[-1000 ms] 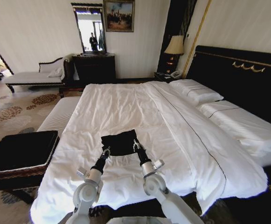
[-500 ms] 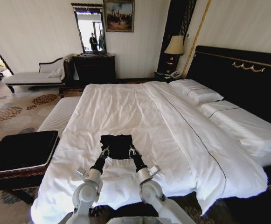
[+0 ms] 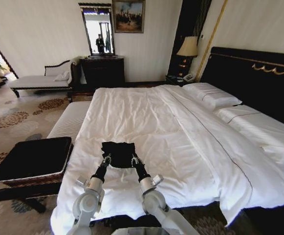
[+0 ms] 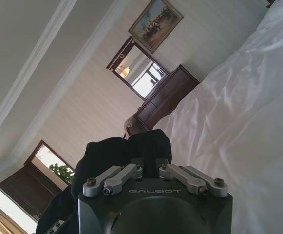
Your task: Fold the clothes on the bed and place them into the basket.
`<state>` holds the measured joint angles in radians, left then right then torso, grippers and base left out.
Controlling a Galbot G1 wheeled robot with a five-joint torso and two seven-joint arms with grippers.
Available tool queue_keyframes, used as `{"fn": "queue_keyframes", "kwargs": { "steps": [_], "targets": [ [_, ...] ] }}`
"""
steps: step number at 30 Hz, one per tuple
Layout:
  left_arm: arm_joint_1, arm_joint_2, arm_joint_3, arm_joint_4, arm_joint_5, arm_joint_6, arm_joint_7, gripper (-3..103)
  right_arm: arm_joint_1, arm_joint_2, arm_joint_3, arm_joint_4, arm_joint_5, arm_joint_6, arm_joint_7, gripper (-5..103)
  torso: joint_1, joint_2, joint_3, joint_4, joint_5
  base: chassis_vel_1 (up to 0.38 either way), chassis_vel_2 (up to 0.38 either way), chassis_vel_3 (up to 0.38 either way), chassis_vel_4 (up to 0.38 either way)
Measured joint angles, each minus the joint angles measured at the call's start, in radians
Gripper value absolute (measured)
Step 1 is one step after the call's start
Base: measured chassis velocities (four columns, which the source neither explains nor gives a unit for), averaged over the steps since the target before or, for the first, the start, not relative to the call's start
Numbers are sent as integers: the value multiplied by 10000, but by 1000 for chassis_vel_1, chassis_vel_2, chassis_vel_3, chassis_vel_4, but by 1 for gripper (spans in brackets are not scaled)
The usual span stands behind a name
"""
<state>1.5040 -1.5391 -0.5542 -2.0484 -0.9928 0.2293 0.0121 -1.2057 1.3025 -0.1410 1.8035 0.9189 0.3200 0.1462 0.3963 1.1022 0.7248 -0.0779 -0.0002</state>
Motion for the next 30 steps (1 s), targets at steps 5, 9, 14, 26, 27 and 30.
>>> {"fn": "queue_keyframes", "kwargs": {
  "steps": [5,9,14,26,27,30],
  "targets": [
    [4,23,-55,0,-17,-3,-3,15,60,30,-35,-93,-16,29,-8,9,-1,0,0,0,-1,361,261,-367,-252],
    [-6,87,-190,-39,-105,-11,-9,15,149,93,-76,-223,-21,74,-13,9,-3,0,0,0,3,449,279,-449,-297],
    [-17,132,-325,-36,-149,-36,-13,15,295,221,-152,-549,-171,178,170,9,-4,0,-1,3,3,420,315,-405,-312],
    [-90,263,-813,27,-339,-64,-13,15,530,422,-309,-930,-245,278,235,9,-3,1,-1,3,-1,339,348,-340,-358],
    [-105,271,-856,41,-348,-66,-12,15,553,446,-314,-971,-249,289,241,9,-3,0,0,2,-3,326,345,-335,-360],
    [-145,277,-970,113,-351,-80,3,15,628,498,-327,-1097,-276,314,343,9,3,-2,1,-1,6,346,381,-354,-379]
  ]
}}
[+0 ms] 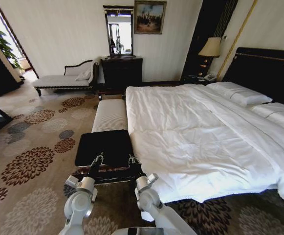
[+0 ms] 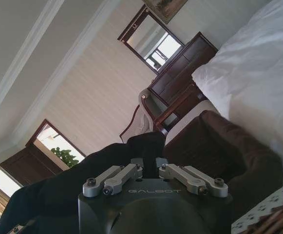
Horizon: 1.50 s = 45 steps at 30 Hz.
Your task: Fold the clothes on the bed and place them into the basket.
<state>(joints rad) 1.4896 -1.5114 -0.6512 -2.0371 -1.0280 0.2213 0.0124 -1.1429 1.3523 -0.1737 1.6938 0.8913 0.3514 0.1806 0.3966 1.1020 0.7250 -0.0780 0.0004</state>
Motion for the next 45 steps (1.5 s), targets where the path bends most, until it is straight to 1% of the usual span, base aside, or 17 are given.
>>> {"fn": "queue_keyframes", "kwargs": {
  "steps": [4,7,8,12,18,20,24,28,34,39,41,45],
  "targets": [
    [-8,0,-57,70,9,-14,16,15,59,26,3,-116,-86,11,85,9,-1,0,0,1,-9,331,352,-342,-348],
    [-15,-5,-94,117,32,-31,36,15,136,40,8,-191,-101,38,102,9,-3,1,-2,3,-4,289,291,-302,-276],
    [-16,-9,-106,140,40,-37,37,15,174,54,8,-232,-107,45,142,9,-3,1,-1,6,-8,278,277,-201,-179],
    [-19,-16,-115,188,68,-42,52,15,281,120,23,-371,-183,48,342,9,-7,2,-3,6,-8,164,117,-123,-85],
    [-20,-27,-158,274,104,-51,95,15,326,186,84,-408,-211,153,425,9,-7,3,0,-4,0,5,7,-12,-2],
    [-21,-27,-180,316,108,-58,99,15,329,217,87,-465,-285,273,387,9,-4,2,-1,-6,-3,-80,-46,50,-19],
    [-22,-23,-198,320,116,-60,99,15,400,232,99,-514,-375,356,366,9,-1,1,0,2,-4,-27,-16,8,-1],
    [-5,-15,-157,202,166,-60,98,15,497,133,217,-423,-299,332,365,9,-5,2,-2,5,-6,14,4,-3,3],
    [-14,-83,-57,149,207,-60,98,15,561,7,335,-296,-153,219,471,9,-7,2,-1,0,-3,9,1,-3,2],
    [-137,-118,-4,343,205,-88,98,15,654,-17,295,-502,-127,204,541,9,-5,2,-1,0,-4,-21,-13,16,7],
    [-185,-108,54,433,209,-104,98,15,706,-18,276,-594,-93,216,546,9,-5,2,-1,4,-4,-25,-42,56,59],
    [-322,-85,199,694,298,-132,98,15,771,7,321,-751,-57,285,540,9,-6,2,-1,1,-2,-39,-48,57,61]
  ]
}}
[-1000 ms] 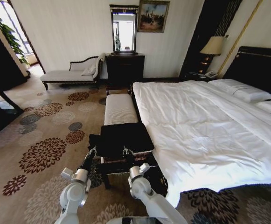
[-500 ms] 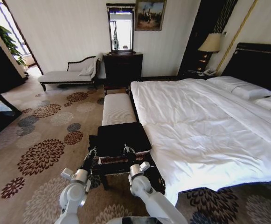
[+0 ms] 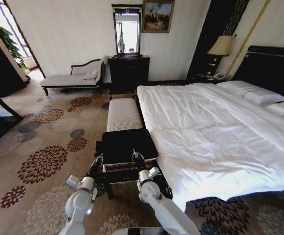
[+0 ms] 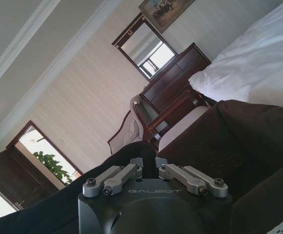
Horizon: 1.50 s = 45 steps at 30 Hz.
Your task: Fold the clothes on the bed and place them into the basket.
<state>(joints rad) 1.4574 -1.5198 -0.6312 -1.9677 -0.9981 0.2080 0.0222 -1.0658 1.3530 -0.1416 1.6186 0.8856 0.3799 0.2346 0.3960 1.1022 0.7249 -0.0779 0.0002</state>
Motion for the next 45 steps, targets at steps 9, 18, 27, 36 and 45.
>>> {"fn": "queue_keyframes", "kwargs": {
  "steps": [9,18,27,36,45],
  "targets": [
    [-702,101,527,789,345,-36,-15,15,394,-115,88,-389,146,3,-39,9,0,0,0,3,-3,-14,-11,4,10],
    [-3047,252,1105,3072,714,-65,-46,15,2080,-184,-563,-2016,874,-296,-567,9,3,-1,1,-2,-2,0,0,0,0],
    [-4113,88,1330,4344,769,-98,-54,15,3256,-25,-825,-3072,887,-360,-755,9,4,-1,1,1,-2,0,0,0,0],
    [-4136,217,1531,4415,1579,-176,-564,26,3166,-69,-733,-3096,656,-424,-757,19,2,-1,0,1,-2,0,0,0,0],
    [-4130,291,1881,4718,2586,-360,-902,58,2901,-94,-617,-2883,549,-399,-792,51,1,1,-1,0,-2,0,0,0,0]
  ]
}}
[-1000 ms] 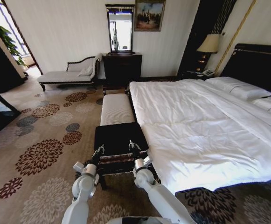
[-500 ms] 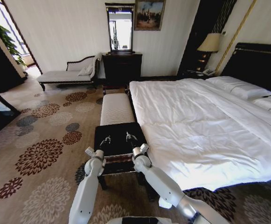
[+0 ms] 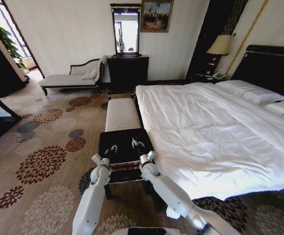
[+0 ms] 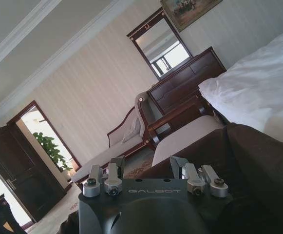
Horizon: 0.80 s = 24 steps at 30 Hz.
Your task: Fold the clothes on the bed and place them into the basket.
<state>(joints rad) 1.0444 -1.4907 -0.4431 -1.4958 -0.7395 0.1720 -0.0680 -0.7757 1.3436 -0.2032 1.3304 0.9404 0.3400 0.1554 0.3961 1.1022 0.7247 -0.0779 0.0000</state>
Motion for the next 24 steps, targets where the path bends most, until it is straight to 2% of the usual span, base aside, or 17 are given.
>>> {"fn": "queue_keyframes", "kwargs": {
  "steps": [1,2,3,4,7,8,10,12,13,14,16,17,19,21,24],
  "targets": [
    [1,-6,10,21,63,0,-23,58,-51,-8,19,47,-5,8,0,57,1,0,1,1,0,0,0,0,0],
    [2,-14,13,28,110,0,-41,64,-93,-18,32,90,-9,13,0,62,0,0,0,0,0,0,0,0,0],
    [4,-24,14,27,151,0,-65,69,-134,-38,46,138,-18,22,0,62,0,0,0,0,0,0,0,0,0],
    [4,-24,14,27,151,0,-65,69,-134,-38,46,138,-18,22,0,62,0,0,0,0,0,0,0,0,0],
    [65,-38,-24,-183,237,0,-142,85,-278,-112,121,261,-42,52,-13,78,0,0,0,-1,0,0,0,0,0],
    [65,-38,-24,-183,237,0,-142,85,-278,-112,121,261,-42,52,-13,78,0,0,0,-1,0,0,0,0,0],
    [269,-20,-142,-731,319,3,-273,95,-433,-179,281,405,-86,88,-40,89,0,0,0,-1,0,0,0,0,0],
    [556,30,-235,-1395,536,-28,-375,98,-566,-227,454,606,-191,93,-20,97,1,0,1,-1,0,0,0,0,0],
    [831,81,-312,-2034,754,-32,-489,100,-678,-280,617,812,-372,99,46,99,1,0,0,1,-1,0,0,0,0],
    [831,81,-312,-2034,754,-32,-489,100,-678,-280,617,812,-372,99,46,99,1,0,0,1,-1,0,0,0,0],
    [1364,195,-494,-3044,1353,-150,-878,100,-897,-409,952,1218,-863,140,169,100,0,0,-1,-1,2,0,0,0,0],
    [1821,280,-693,-3605,1929,-272,-1225,100,-1074,-529,1220,1528,-1299,186,228,100,0,1,-1,-2,2,0,0,0,0],
    [2052,320,-820,-3815,2213,-325,-1381,100,-1196,-609,1395,1740,-1544,201,284,100,-1,1,-1,-1,1,0,0,0,0],
    [3039,445,-1454,-4433,3202,-632,-1811,100,-1643,-843,1996,2501,-2293,199,605,100,0,0,-1,0,0,0,0,0,0],
    [4334,515,-2353,-5110,4478,-913,-2027,100,-2399,-1049,3061,3525,-3732,-4,1189,100,-1,1,-2,9,-1,0,0,0,0]
  ]
}}
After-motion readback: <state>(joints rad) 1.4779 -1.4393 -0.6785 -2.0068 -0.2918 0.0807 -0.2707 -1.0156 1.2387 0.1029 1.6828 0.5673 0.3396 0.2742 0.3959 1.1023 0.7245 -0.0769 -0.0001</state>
